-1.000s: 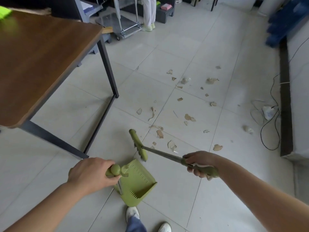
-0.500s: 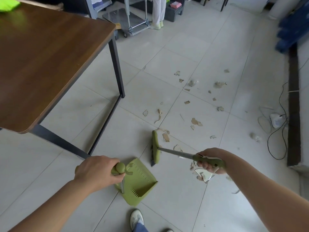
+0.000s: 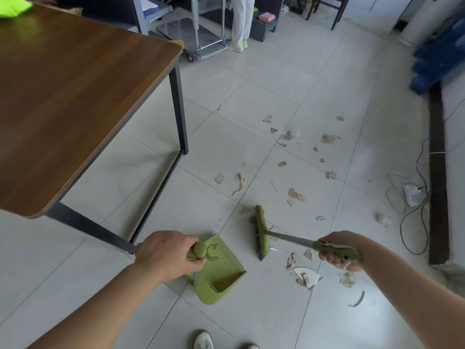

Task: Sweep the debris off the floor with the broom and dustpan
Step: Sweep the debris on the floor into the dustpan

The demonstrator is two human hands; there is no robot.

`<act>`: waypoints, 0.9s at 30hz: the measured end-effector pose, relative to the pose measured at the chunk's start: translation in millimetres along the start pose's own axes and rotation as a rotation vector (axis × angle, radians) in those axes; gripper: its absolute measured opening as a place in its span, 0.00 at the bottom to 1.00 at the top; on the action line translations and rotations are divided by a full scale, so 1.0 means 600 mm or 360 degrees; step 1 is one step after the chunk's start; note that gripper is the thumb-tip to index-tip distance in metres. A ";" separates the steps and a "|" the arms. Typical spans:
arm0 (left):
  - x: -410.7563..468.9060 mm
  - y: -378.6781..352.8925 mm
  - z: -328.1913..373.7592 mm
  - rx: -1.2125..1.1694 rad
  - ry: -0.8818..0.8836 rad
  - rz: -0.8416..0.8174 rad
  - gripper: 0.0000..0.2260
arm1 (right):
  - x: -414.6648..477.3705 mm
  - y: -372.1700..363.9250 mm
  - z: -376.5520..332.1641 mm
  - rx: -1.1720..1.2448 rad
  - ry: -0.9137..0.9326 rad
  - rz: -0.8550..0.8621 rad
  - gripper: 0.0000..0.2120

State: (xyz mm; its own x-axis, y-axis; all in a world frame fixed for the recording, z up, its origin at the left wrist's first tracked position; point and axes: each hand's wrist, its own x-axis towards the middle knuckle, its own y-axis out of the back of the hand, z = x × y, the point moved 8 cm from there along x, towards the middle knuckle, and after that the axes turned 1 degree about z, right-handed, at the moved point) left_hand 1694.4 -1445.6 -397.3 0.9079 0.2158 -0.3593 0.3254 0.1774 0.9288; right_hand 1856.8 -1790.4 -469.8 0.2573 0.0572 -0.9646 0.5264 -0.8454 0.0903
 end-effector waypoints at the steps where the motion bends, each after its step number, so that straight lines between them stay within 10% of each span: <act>1: 0.005 0.004 -0.001 -0.0009 0.0001 0.0005 0.17 | -0.002 -0.007 -0.004 -0.0010 0.0017 0.0007 0.09; 18: 0.117 0.064 -0.006 0.0030 0.0085 0.0035 0.17 | 0.055 -0.161 -0.216 -0.0073 0.0080 -0.0410 0.15; 27: 0.175 0.089 0.000 0.0042 0.0125 -0.0043 0.17 | 0.099 -0.046 -0.231 -0.0097 -0.0060 -0.0394 0.11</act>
State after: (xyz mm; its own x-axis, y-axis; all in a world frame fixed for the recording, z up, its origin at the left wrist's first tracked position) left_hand 1807.2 -1413.4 -385.6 0.8755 0.2861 -0.3895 0.3574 0.1591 0.9203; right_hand 1970.1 -1690.1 -495.1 0.0849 0.2377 -0.9676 0.6178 -0.7745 -0.1361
